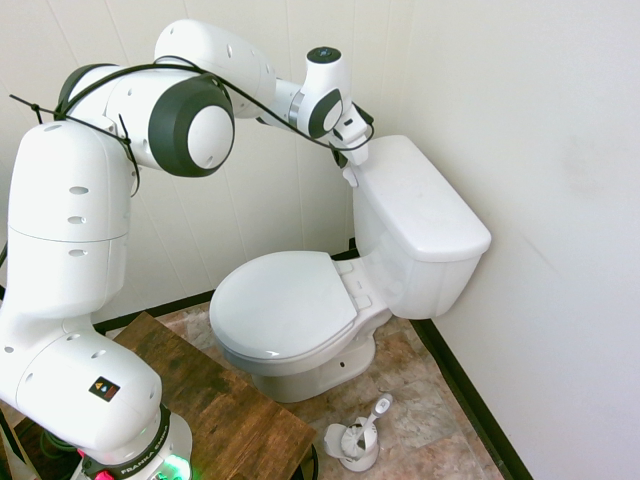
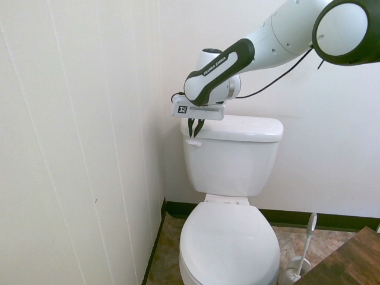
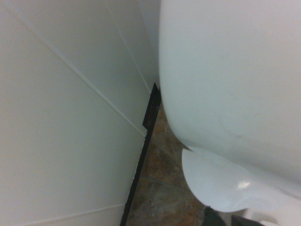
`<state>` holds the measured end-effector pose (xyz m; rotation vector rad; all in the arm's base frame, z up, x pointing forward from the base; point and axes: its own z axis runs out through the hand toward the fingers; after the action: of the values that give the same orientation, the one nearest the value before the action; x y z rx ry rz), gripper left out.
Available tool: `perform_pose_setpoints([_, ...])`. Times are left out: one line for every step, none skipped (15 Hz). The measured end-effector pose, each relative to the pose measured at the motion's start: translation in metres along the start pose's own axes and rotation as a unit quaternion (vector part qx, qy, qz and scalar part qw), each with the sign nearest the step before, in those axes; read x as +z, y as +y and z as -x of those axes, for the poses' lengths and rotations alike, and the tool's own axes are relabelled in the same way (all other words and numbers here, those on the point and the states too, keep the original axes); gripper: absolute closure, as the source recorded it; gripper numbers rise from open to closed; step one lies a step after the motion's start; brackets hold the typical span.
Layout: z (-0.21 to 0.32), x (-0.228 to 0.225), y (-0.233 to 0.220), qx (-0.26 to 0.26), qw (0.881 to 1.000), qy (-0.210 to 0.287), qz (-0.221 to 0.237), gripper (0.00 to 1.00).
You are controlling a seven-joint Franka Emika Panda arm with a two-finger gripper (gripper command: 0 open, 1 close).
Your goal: Flush the toilet
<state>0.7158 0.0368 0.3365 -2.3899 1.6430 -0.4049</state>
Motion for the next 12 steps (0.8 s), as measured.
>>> perform_pose_setpoints([-0.004, 0.001, 0.001, 0.005, 1.0, -0.001, -0.003, 1.0])
perform_pose_setpoints([-0.007, 0.003, 0.003, 0.007, 1.0, -0.002, -0.004, 1.0])
perform_pose_setpoints([-0.01, 0.007, 0.004, 0.01, 1.0, -0.002, -0.006, 1.0])
perform_pose_setpoints([-0.012, 0.012, 0.006, 0.014, 1.0, -0.002, -0.008, 1.0])
perform_pose_setpoints([-0.014, 0.017, 0.008, 0.016, 1.0, -0.002, -0.01, 1.0])
perform_pose_setpoints([-0.015, 0.023, 0.01, 0.019, 1.0, -0.004, -0.011, 1.0])
perform_pose_setpoints([-0.016, 0.028, 0.012, 0.021, 1.0, -0.006, -0.011, 1.0])
perform_pose_setpoints([-0.017, 0.033, 0.014, 0.022, 1.0, -0.008, -0.01, 1.0])
perform_pose_setpoints([-0.017, 0.039, 0.015, 0.023, 1.0, -0.01, -0.008, 1.0])
perform_pose_setpoints([-0.017, 0.041, 0.014, 0.024, 1.0, -0.011, -0.01, 1.0])
perform_pose_setpoints([-0.017, 0.043, 0.014, 0.023, 1.0, -0.012, -0.01, 1.0])
perform_pose_setpoints([-0.017, 0.044, 0.014, 0.023, 1.0, -0.012, -0.01, 1.0])
